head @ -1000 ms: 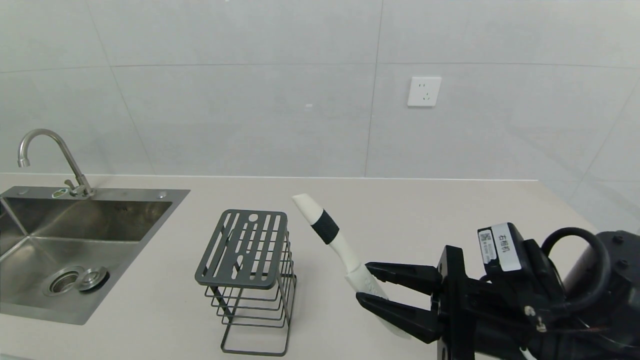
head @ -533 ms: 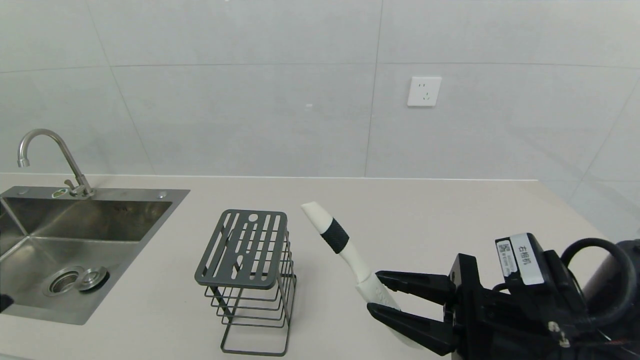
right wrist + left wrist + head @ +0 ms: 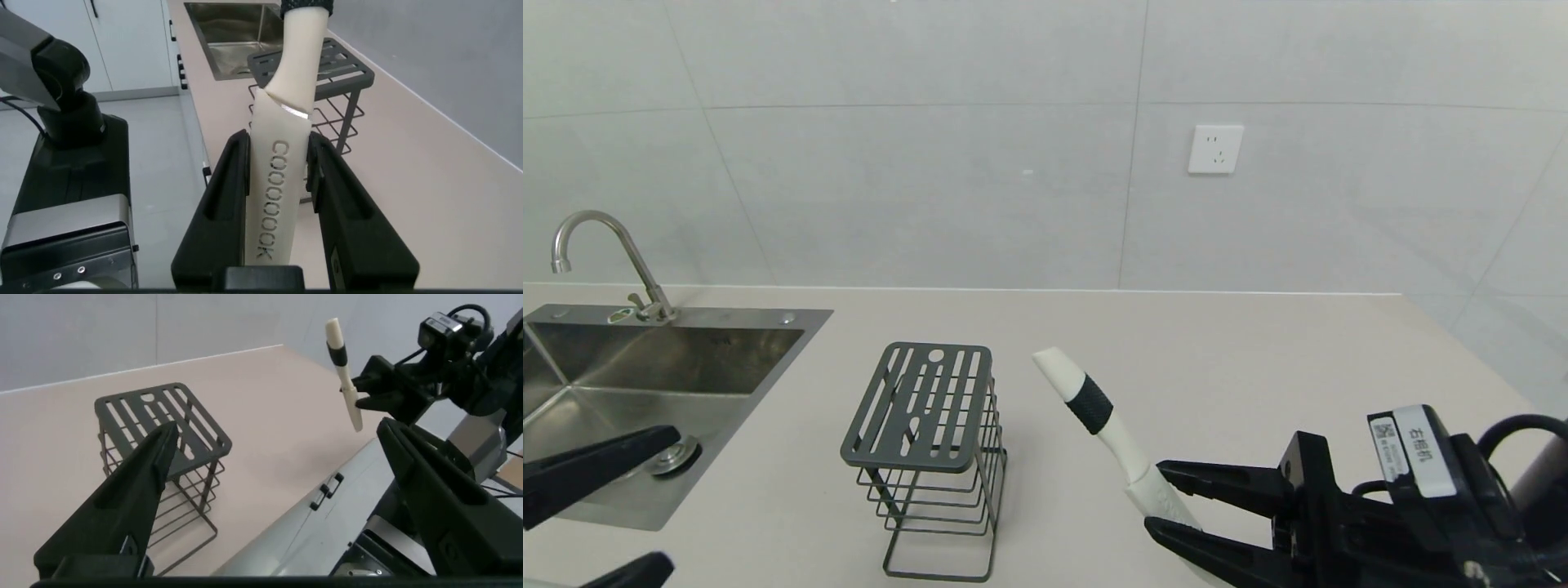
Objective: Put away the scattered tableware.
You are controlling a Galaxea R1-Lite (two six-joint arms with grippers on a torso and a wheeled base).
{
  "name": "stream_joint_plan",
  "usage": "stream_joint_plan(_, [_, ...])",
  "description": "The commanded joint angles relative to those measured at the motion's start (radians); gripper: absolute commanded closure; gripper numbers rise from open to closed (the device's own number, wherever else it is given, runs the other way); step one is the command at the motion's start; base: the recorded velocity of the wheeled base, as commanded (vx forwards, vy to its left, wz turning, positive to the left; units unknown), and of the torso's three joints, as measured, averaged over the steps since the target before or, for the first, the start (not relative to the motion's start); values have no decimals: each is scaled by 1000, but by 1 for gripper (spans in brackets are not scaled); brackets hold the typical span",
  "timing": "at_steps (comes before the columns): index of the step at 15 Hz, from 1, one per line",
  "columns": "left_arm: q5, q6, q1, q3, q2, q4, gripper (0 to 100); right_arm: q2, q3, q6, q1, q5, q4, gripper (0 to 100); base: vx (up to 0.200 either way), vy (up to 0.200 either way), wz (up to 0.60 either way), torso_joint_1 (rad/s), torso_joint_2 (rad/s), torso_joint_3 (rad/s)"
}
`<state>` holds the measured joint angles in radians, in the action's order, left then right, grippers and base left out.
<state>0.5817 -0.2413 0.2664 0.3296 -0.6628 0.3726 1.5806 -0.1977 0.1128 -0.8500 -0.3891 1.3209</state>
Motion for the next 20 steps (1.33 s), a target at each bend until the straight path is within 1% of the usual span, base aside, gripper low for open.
stream_joint_plan(1, [0,-23,-1,5,-80,43,0,-2,-3,1,0,0,1,100,0,0,0,0,0,0])
stream_joint_plan(2, [1,-38,1,2,-116,97,0,-2,-12,1,3,0,1,100,0,0,0,0,0,0])
stream_joint_plan(3, [3,-36,2,2,-121,101,0,-1,-14,1,3,0,1,100,0,0,0,0,0,0])
stream_joint_plan(4, [56,-33,51,0,-161,164,0,-1,-28,1,5,0,1,100,0,0,0,0,0,0])
stream_joint_plan(5, [106,-33,97,2,-190,201,0,-1,-32,1,6,0,1,100,0,0,0,0,0,0])
stream_joint_plan(6, [118,-30,117,2,-216,210,0,1,-39,1,9,0,1,100,0,0,0,0,0,0])
stream_joint_plan(7, [122,-16,142,5,-253,221,0,1,-43,1,20,0,1,100,0,0,0,0,0,0])
stream_joint_plan(8, [122,0,163,5,-291,244,0,1,-48,1,29,0,1,100,0,0,0,0,0,0])
stream_joint_plan(9, [121,14,174,5,-345,289,0,2,-52,1,34,0,1,100,0,0,0,0,0,0])
stream_joint_plan(10, [119,20,174,5,-390,324,0,2,-49,1,34,0,5,100,0,0,0,0,0,0])
stream_joint_plan(12, [107,23,174,13,-489,391,0,2,-46,-1,45,0,15,100,0,0,0,0,0,0])
stream_joint_plan(14, [104,25,178,51,-592,450,0,5,-49,-1,49,0,15,100,0,0,0,0,0,0])
stream_joint_plan(15, [95,25,206,75,-652,483,0,9,-51,-1,49,0,15,100,0,0,0,0,0,0])
stream_joint_plan(17, [49,23,281,92,-729,549,0,12,-49,-1,54,0,15,100,0,0,0,0,0,0])
stream_joint_plan(18, [41,23,298,97,-745,565,0,12,-49,-1,57,0,15,100,0,0,0,0,0,0])
stream_joint_plan(19, [24,22,326,109,-785,606,0,10,-46,1,68,0,15,100,0,0,0,0,0,0])
stream_joint_plan(20, [15,20,330,118,-807,632,0,10,-45,1,71,0,17,100,0,0,0,0,0,0])
